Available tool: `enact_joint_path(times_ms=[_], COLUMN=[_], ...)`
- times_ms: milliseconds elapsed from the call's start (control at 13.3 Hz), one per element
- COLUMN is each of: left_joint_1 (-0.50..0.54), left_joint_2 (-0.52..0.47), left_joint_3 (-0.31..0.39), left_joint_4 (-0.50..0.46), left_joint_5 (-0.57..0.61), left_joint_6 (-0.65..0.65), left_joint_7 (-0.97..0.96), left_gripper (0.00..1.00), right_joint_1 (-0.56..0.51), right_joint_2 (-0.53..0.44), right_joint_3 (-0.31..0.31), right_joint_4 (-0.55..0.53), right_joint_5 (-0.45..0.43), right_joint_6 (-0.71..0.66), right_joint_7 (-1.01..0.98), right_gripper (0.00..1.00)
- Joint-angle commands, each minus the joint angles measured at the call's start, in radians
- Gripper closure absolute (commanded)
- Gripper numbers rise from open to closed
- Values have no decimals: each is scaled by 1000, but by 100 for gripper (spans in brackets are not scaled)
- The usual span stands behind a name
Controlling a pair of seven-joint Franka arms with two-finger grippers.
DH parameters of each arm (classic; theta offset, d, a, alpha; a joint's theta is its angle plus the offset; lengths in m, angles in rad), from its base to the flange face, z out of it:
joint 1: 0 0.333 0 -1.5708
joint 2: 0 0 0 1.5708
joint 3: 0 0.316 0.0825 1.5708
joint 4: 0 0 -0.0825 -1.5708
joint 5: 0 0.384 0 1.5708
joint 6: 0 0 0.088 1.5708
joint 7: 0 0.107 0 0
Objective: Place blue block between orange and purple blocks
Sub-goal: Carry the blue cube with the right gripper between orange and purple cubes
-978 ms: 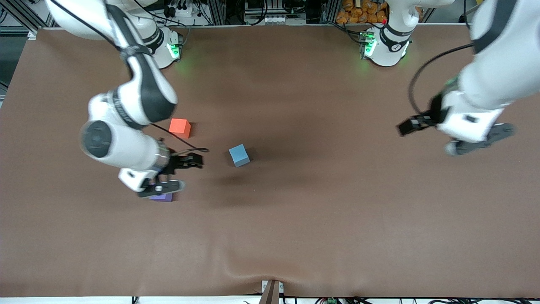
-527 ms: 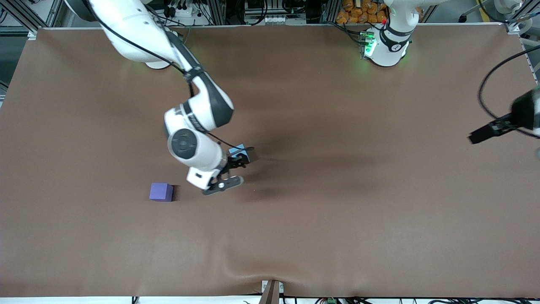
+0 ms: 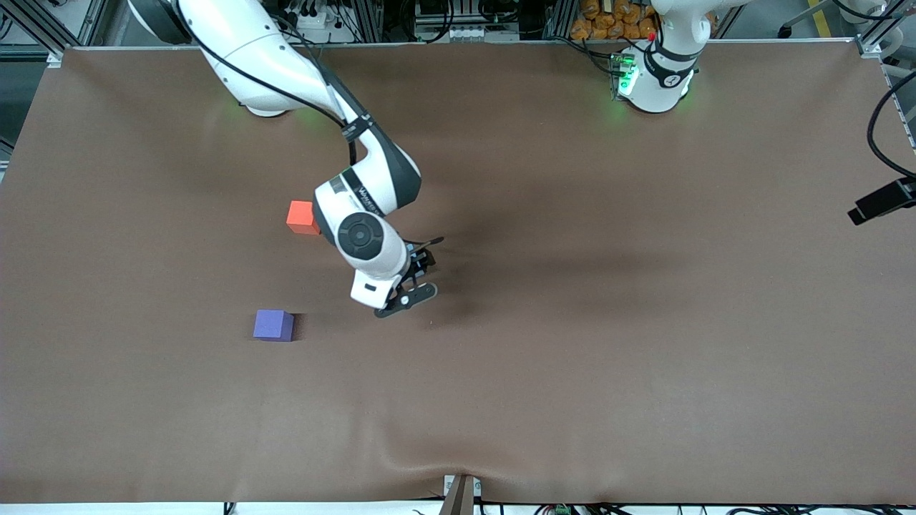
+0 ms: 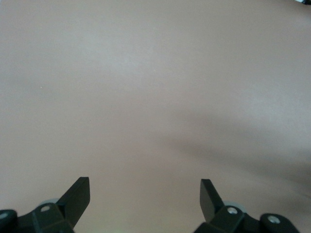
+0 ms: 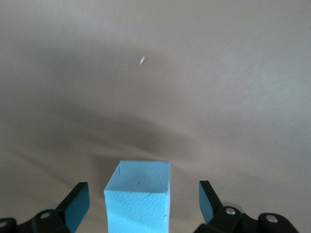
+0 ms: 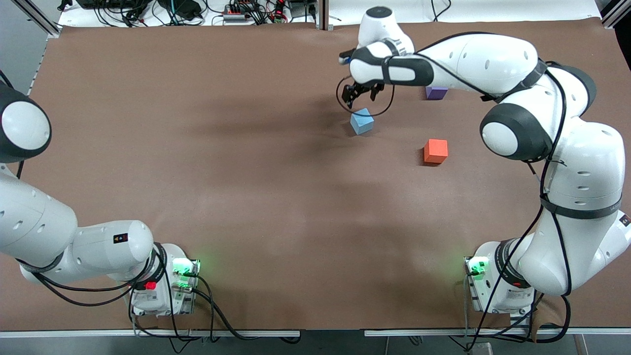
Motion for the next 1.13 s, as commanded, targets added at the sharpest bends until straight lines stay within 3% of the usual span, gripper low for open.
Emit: enact_joint_path(times_ms=[0,451,527,602,677,903,1053], left_joint_1=[29,28,27,22,22,22,30], left_joint_2=[-117,-108,-109,-111,-116,-119,-119], left_joint_3=[-4,5,-3,-6,-9,-26,-70], left_joint_4=[-121,-99,-99,-99,-102,-106,-105], left_joint_5=[-44,-37,-41,-41,-49,-55,-69], left_joint_6=[27,21,21,21,21,-28,-28], left_joint_7=[17,72,80,119,179,179,167], left_gripper=[0,0,0,0,0,0,0], right_joint_1=[30,55,65,73,67,1,-112], right_joint_2=[-35,-41,-41,-40,-40,-101,-182], right_joint_3=[-10,-11,-13,-10,-10,-13,-10], right_joint_4=[-72,-130,-128,-118,-114,-91,-98], right_joint_5=[-22,-30,-36,-85,-99,-102,-102], right_joint_6=[11,52,54,46,39,-74,-159], right_joint_7=[16,48,68,77,80,76,62], right_gripper=[0,0,22,87,100,100,100])
